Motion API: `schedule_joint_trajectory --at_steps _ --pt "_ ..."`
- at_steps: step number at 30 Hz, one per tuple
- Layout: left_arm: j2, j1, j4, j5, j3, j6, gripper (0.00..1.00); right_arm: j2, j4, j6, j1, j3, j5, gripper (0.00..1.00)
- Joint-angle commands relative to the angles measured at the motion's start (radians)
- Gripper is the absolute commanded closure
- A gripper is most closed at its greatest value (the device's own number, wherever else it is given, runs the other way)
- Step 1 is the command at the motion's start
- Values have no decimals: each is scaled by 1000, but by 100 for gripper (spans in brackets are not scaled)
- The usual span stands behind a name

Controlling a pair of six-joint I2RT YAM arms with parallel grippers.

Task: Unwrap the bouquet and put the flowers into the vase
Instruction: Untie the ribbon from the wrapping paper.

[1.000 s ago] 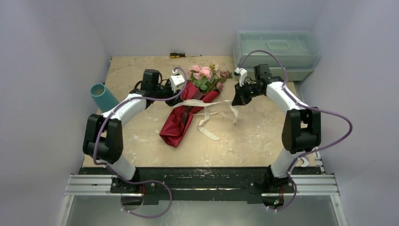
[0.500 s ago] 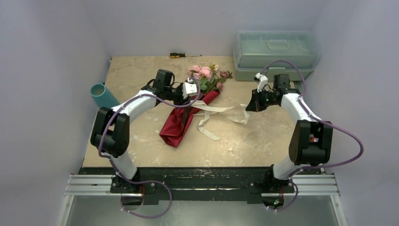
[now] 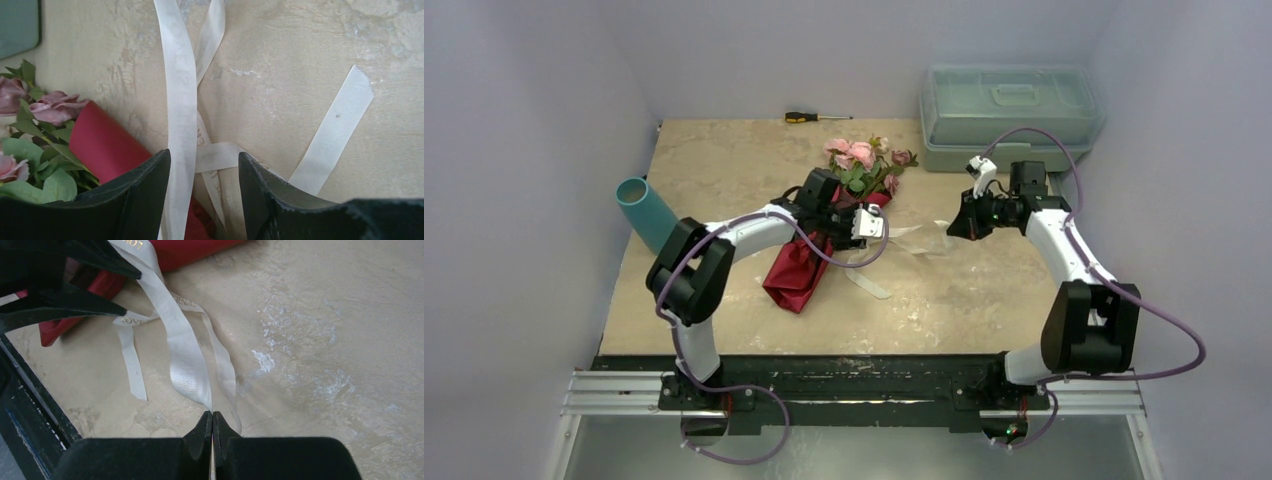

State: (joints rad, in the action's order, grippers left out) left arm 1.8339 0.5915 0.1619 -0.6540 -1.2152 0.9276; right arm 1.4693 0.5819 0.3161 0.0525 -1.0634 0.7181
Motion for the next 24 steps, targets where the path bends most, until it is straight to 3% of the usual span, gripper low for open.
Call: schedule_joint_trajectory --at_steps 1,6,11,21,23,24 --pt "66 2 -85 -1 -52 -16 49 -67 -25 30 3 28 33 100" --pt "113 2 -140 38 -69 -65 56 -83 -18 33 4 43 31 100" --pt "87 43 -131 11 -125 -109 100 -89 -35 36 6 63 25 100" --pt "83 171 -334 -43 -222 -340 100 3 -102 1 9 42 1 100" --pt "89 175 -286 -40 -246 -334 100 9 -96 3 10 34 -2 100" --pt "90 171 -226 -23 -257 -313 95 8 -94 4 12 29 0 100"
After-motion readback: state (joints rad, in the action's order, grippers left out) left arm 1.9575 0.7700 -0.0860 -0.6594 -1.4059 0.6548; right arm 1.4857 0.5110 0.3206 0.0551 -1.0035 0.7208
